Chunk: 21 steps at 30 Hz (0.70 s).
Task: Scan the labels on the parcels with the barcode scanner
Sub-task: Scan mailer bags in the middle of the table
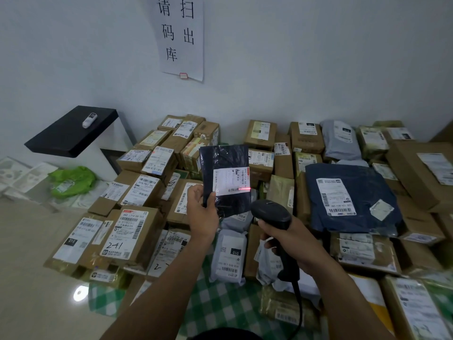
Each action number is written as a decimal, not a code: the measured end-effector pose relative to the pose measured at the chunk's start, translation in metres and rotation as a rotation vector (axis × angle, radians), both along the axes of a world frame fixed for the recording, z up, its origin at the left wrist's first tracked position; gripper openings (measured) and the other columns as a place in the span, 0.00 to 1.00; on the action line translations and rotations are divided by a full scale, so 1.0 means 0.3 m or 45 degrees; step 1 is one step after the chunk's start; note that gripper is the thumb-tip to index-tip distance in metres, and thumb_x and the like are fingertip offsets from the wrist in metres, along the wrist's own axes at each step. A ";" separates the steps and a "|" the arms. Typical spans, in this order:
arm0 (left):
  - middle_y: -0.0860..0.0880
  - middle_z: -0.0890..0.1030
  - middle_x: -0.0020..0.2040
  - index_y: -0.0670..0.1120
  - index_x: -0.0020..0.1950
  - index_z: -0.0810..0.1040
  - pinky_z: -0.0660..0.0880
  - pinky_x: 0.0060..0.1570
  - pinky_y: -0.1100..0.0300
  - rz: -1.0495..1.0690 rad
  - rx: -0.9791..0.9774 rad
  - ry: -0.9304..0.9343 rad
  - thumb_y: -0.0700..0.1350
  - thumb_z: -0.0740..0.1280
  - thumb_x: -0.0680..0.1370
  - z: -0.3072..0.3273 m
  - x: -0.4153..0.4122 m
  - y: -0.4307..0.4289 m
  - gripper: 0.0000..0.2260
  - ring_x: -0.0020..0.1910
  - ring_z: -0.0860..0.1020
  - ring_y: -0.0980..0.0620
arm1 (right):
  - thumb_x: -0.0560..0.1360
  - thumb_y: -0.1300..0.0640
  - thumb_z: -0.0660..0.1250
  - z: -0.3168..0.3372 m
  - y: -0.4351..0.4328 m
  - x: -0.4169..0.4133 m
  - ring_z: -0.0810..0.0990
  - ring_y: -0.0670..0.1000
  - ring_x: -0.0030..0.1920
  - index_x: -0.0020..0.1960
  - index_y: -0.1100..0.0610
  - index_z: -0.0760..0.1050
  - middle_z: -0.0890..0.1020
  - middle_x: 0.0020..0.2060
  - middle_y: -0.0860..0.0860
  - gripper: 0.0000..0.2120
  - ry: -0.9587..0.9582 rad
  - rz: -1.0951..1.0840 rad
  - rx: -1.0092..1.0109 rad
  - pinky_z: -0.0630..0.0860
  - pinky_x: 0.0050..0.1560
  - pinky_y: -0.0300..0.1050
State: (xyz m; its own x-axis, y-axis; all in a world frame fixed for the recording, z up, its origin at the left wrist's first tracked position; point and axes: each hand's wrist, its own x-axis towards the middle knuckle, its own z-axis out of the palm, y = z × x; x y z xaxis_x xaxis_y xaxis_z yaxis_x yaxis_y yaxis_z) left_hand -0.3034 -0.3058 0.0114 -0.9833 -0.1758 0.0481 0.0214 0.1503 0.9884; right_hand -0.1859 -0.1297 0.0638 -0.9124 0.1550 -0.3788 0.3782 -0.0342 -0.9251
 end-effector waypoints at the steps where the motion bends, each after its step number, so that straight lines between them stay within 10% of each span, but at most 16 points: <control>1: 0.63 0.78 0.52 0.47 0.59 0.72 0.78 0.52 0.69 -0.001 0.004 0.001 0.39 0.70 0.81 -0.003 0.001 -0.001 0.10 0.52 0.77 0.73 | 0.80 0.54 0.73 0.001 -0.001 0.000 0.81 0.52 0.38 0.60 0.50 0.78 0.85 0.37 0.53 0.10 -0.002 0.005 0.006 0.76 0.39 0.46; 10: 0.62 0.80 0.54 0.50 0.59 0.72 0.82 0.57 0.51 0.012 0.025 -0.008 0.42 0.70 0.81 -0.016 -0.013 -0.022 0.11 0.54 0.79 0.67 | 0.79 0.54 0.73 0.007 -0.006 -0.018 0.81 0.53 0.39 0.61 0.50 0.79 0.86 0.39 0.54 0.11 0.006 0.048 0.019 0.75 0.40 0.47; 15: 0.60 0.78 0.55 0.52 0.62 0.70 0.79 0.47 0.69 0.050 0.038 0.030 0.43 0.69 0.82 0.049 -0.071 -0.081 0.12 0.53 0.78 0.68 | 0.79 0.52 0.74 0.038 0.009 -0.123 0.80 0.50 0.35 0.62 0.47 0.80 0.86 0.39 0.53 0.12 0.096 0.056 0.172 0.78 0.39 0.46; 21: 0.49 0.82 0.61 0.54 0.65 0.66 0.83 0.55 0.50 0.093 -0.030 0.021 0.43 0.66 0.84 0.113 -0.334 -0.185 0.13 0.58 0.82 0.51 | 0.79 0.55 0.74 0.115 -0.021 -0.360 0.81 0.44 0.33 0.67 0.45 0.75 0.85 0.41 0.51 0.19 0.155 0.176 0.315 0.78 0.36 0.40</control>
State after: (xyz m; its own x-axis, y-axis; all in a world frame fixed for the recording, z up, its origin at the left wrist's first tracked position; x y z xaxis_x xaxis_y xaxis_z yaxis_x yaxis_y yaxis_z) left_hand -0.4035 -0.3613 0.0452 -0.9670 -0.2455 0.0688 0.0256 0.1753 0.9842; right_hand -0.2940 -0.1361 0.0984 -0.9677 0.1001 -0.2314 0.2492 0.2414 -0.9379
